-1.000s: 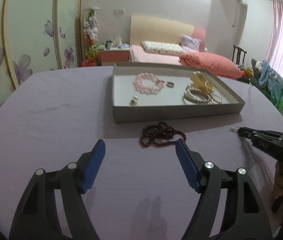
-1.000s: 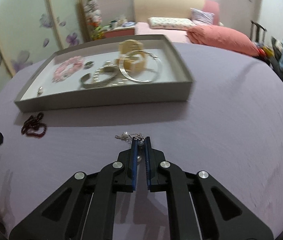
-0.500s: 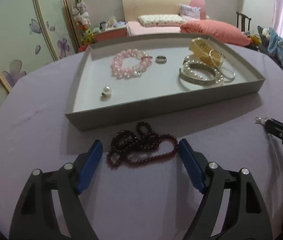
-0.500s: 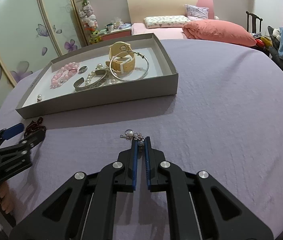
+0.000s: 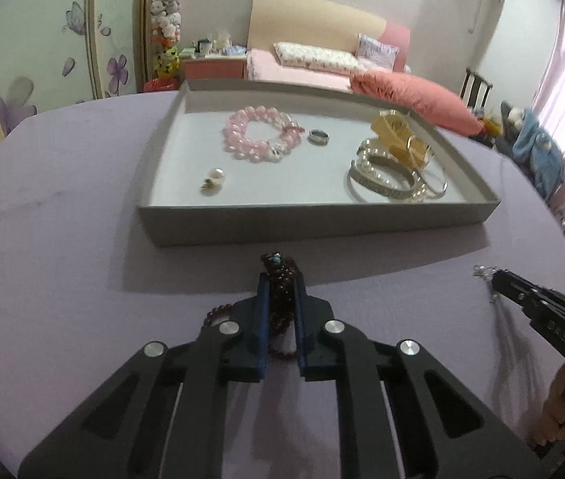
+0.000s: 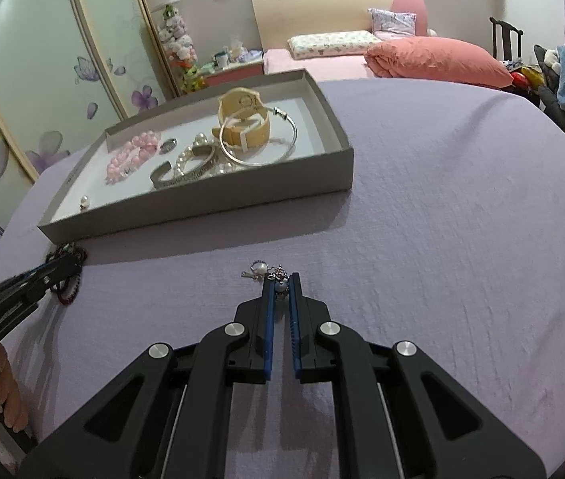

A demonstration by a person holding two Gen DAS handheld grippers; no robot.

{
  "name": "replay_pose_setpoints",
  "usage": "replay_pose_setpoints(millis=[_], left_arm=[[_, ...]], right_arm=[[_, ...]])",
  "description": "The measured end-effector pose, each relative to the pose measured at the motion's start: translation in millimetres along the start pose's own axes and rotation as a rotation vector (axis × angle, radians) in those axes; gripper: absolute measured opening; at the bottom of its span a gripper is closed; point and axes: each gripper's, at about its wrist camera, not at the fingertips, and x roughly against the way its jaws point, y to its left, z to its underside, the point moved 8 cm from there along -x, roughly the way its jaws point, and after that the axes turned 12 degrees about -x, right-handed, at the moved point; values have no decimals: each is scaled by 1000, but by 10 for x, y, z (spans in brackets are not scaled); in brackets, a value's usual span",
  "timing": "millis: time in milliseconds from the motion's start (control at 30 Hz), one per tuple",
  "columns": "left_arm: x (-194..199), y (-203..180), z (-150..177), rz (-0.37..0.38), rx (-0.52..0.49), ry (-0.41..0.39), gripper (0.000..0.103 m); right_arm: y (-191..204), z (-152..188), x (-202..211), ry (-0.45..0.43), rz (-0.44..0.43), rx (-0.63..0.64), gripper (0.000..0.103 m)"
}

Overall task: Organize jewelry
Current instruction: 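Carry the earrings toward the tray with the right gripper while the left carries the necklace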

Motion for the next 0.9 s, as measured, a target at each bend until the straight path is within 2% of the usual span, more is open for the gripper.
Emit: replay_pose_setpoints(millis=[267, 633, 733, 900], left_arm=[[587, 72, 37, -25, 18, -185, 11], [1192, -47, 48, -108, -32, -406, 11], [1260, -77, 45, -116, -38, -431, 11], [1359, -105, 69, -106, -33, -457, 11]], right_arm=[[212, -29, 233, -134, -24, 87, 8], [525, 20, 631, -289, -86, 165, 8], [611, 25, 771, -347, -108, 172, 8], [684, 43, 911, -391, -131, 177, 8]])
